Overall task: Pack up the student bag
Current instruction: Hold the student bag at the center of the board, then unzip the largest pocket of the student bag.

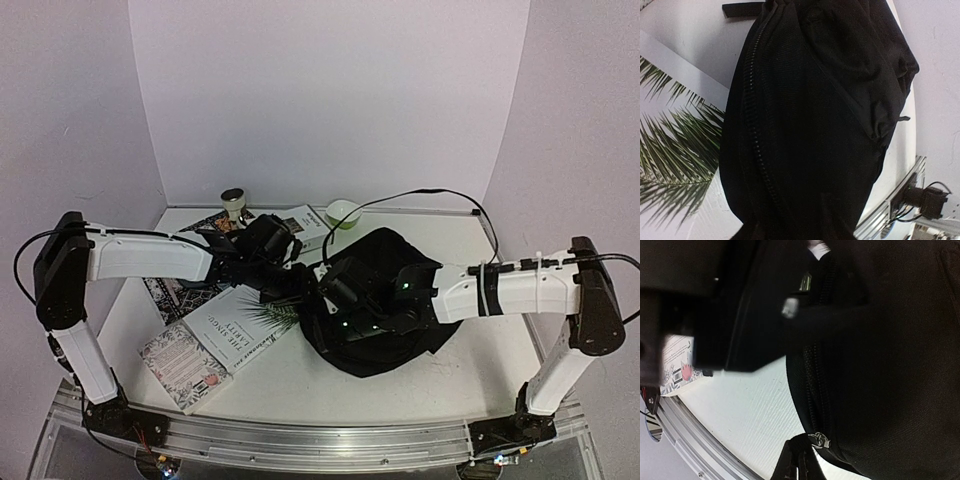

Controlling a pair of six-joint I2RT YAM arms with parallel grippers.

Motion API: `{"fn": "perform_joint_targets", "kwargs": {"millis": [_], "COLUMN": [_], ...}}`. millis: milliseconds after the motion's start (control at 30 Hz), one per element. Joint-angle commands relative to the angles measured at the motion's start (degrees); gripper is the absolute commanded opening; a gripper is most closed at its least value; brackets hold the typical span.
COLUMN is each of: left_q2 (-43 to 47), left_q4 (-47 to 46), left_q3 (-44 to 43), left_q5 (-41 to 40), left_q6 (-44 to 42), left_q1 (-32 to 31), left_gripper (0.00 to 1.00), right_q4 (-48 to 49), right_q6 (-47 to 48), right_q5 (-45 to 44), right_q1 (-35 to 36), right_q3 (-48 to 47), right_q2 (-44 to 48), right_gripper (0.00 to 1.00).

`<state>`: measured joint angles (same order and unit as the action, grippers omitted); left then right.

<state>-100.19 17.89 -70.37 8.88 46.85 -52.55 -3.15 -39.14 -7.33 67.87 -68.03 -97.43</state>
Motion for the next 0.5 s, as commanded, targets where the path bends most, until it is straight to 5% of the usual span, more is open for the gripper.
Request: {"fn": "perform_joint_targets", "kwargs": {"millis": [0,133,467], "left_q2": [-1.25,-2.02,-3.56], "left_q4": [-3.03,-2.93,-0.69], "left_q3": [-0.85,-1.6,-5.89], "left_q5": [-0.11,-1.72,-4.74], "left_q6": [-0.41,-2.31,-9.39], "left_q1": [0.05,0.25,6.17], "left_gripper": [0.21,0.01,0.0], "right_q4": [1.57,1.43,-2.27], "right_q6": [-0.47,-1.44,-4.12], "right_q5": [-0.51,-1.07,-2.92], "right_q1": [-0.44,-0.7,-1.13], "right_q3": [1.35,4.97,13.69], "right_q2": [3.16,6.14,13.84], "right_gripper": [0.0,0.0,0.0]}}
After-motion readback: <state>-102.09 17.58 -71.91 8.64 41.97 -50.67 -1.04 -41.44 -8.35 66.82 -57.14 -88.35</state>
